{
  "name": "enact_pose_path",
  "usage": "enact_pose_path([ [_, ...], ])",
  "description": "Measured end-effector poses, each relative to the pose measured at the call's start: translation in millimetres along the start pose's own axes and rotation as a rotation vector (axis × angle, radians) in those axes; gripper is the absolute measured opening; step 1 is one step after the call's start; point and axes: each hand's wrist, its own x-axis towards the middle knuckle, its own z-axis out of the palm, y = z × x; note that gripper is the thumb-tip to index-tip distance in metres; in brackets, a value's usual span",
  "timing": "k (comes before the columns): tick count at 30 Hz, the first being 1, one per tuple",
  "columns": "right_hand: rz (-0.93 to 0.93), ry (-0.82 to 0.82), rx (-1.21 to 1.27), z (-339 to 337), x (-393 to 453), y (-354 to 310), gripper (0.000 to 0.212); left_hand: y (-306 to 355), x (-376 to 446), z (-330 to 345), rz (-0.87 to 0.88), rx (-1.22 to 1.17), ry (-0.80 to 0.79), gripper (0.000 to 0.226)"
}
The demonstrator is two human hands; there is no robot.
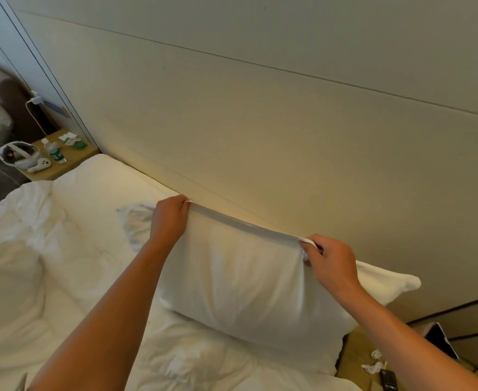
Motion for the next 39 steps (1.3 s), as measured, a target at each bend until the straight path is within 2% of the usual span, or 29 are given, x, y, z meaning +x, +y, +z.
enact_pose_path([
  [7,0.050,0.081,0.151,-10.7,40.2,-23.4,0.034,39.7,57.1,1.8,-0.016,-0.055,0.128,0.027],
  [13,0.079,0.190,0.170,-15.1,85.8,-17.0,0.033,62.0,106.5,21.5,0.083,-0.127,0.159,0.024],
  [15,0.092,0.212,0.118,-6.1,100.2,-5.8,0.034,59.0,112.4,43.6,0.031,-0.113,0.099,0.027],
  [17,0.066,0.167,0.036,11.2,108.0,7.8,0.021,51.7,104.8,72.8,-0.086,-0.127,-0.034,0.051],
  [18,0.057,0.095,-0.065,22.7,108.3,17.6,0.022,47.0,95.4,89.4,-0.155,-0.135,-0.130,0.066],
  [20,-0.012,-0.050,-0.366,44.2,103.0,39.7,0.051,35.5,67.7,123.4,-0.293,-0.127,-0.335,0.085],
  [21,-0.078,-0.083,-0.483,52.9,99.6,50.1,0.059,29.1,52.5,139.2,-0.332,-0.106,-0.429,0.089],
  [24,-0.233,-0.198,-0.580,72.4,93.2,71.4,0.066,16.8,12.1,173.9,-0.330,-0.098,-0.615,0.088],
  [29,-0.274,-0.366,-0.612,92.3,91.4,92.1,0.068,16.7,-17.0,193.5,-0.321,-0.136,-0.599,0.085],
  [39,-0.283,-0.420,-0.551,92.4,96.7,112.6,0.065,31.4,-35.6,202.9,-0.385,-0.136,-0.638,0.084],
])
